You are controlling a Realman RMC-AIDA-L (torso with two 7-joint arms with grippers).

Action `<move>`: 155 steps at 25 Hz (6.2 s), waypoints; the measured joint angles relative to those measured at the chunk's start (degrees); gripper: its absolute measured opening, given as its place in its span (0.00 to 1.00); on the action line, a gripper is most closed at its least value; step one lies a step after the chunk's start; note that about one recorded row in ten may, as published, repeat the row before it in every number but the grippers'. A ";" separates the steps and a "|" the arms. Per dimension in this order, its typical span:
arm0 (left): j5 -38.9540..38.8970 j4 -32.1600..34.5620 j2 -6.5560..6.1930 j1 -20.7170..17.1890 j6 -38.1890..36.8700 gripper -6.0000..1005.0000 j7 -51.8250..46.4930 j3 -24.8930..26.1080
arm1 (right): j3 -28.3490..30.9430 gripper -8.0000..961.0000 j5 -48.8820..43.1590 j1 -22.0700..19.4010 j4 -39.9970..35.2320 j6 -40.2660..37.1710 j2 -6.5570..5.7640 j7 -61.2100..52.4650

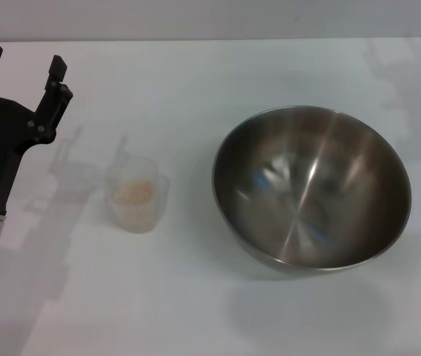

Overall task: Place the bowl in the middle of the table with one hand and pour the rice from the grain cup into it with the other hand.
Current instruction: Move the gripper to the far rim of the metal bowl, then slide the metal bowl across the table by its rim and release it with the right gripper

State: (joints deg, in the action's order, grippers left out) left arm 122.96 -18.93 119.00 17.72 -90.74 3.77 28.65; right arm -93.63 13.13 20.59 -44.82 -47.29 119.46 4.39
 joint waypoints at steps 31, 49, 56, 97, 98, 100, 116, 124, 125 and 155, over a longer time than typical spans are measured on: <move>-0.15 0.30 -0.07 -0.76 -2.19 0.79 -0.43 0.53 | 25.08 0.72 8.96 21.03 -38.26 140.97 -0.91 20.19; -0.09 0.20 0.09 -0.85 -2.34 0.78 -0.44 0.09 | 25.64 0.72 8.48 23.88 -23.36 138.88 -1.25 27.63; -0.09 0.02 0.09 -0.90 -2.34 0.78 -0.44 0.07 | 25.77 0.71 8.49 24.00 -19.20 137.01 -1.25 28.96; -0.09 -0.23 0.01 -1.26 -3.92 0.77 -0.44 0.18 | 33.60 0.01 19.14 22.40 -25.30 140.17 -1.34 37.16; -0.09 -0.23 0.00 -1.24 -3.92 0.77 -0.44 0.24 | 33.37 0.01 19.35 22.38 -25.25 141.42 -1.07 38.48; -0.08 -0.23 0.00 -1.20 -3.92 0.77 -0.44 0.32 | 33.33 0.01 19.37 22.40 -25.24 142.44 -0.79 39.61; -0.09 -0.23 0.00 -0.93 -3.92 0.77 -0.43 0.42 | 26.45 0.01 21.58 24.17 -21.16 143.20 -0.60 43.06; -0.09 -0.23 0.00 -1.02 -3.92 0.77 -0.44 0.35 | 23.67 0.01 21.41 26.32 -17.55 142.31 -0.54 43.23; -0.09 -0.23 0.00 -1.03 -3.92 0.77 -0.43 0.35 | 23.09 0.01 21.37 26.48 -17.38 142.24 -0.54 43.23; -0.09 -0.02 0.00 -1.29 -4.80 0.76 -0.43 0.44 | 16.87 0.35 22.21 27.74 -21.27 140.67 -0.30 41.40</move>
State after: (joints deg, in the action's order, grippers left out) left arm 122.87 -18.95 119.00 16.43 -95.53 3.34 29.09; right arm -76.76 35.34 48.33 -66.09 93.39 119.16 45.80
